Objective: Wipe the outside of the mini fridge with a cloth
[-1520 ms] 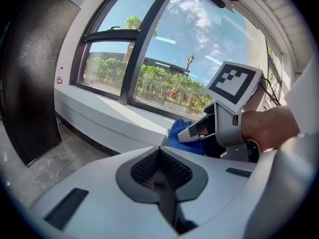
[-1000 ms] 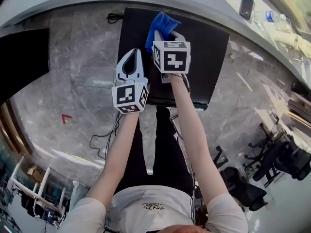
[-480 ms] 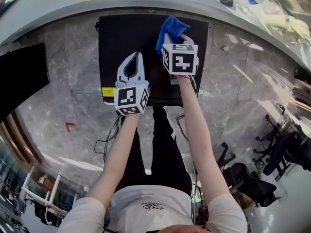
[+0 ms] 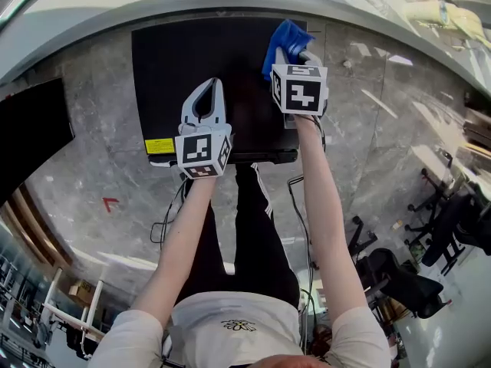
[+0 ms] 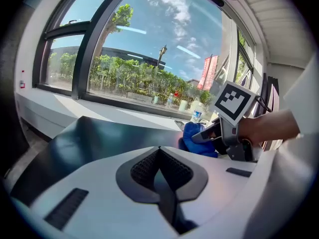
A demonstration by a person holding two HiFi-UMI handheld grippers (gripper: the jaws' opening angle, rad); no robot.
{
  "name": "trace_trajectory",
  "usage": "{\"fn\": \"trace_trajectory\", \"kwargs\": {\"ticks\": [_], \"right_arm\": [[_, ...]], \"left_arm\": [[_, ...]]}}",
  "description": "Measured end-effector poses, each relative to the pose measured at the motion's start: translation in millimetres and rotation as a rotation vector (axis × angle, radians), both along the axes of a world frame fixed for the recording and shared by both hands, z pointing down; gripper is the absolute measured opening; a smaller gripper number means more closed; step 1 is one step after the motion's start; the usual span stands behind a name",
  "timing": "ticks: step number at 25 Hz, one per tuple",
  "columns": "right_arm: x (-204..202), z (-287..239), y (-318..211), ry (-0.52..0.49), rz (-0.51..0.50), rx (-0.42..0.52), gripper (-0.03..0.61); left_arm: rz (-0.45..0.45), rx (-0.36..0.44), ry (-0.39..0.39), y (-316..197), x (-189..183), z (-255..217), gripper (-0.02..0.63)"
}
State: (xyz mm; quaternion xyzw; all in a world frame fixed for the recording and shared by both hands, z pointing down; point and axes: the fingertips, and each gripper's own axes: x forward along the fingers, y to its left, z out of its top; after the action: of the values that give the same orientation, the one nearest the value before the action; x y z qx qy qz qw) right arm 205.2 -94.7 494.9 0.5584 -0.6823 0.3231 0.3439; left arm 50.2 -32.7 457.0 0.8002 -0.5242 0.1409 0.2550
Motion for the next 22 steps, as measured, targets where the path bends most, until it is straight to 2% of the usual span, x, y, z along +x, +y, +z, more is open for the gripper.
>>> {"fn": "trace_trajectory", "kwargs": {"ticks": [8,15,22], "right_arm": [[34,1,6,0.022,0.051,0.01,0.072],[72,0,13,0.089,0.118,0.006,0.072],[83,0,15,0.133,0.132,-0.001,0.072]], "left_arm": [[0.036,-0.018,-0.01,13,16,6,0.005],[0.009,-0.019,-0.013,10,15,10,0.005],[0.01,-0.02,0.0,11,20,10,0.005]]}}
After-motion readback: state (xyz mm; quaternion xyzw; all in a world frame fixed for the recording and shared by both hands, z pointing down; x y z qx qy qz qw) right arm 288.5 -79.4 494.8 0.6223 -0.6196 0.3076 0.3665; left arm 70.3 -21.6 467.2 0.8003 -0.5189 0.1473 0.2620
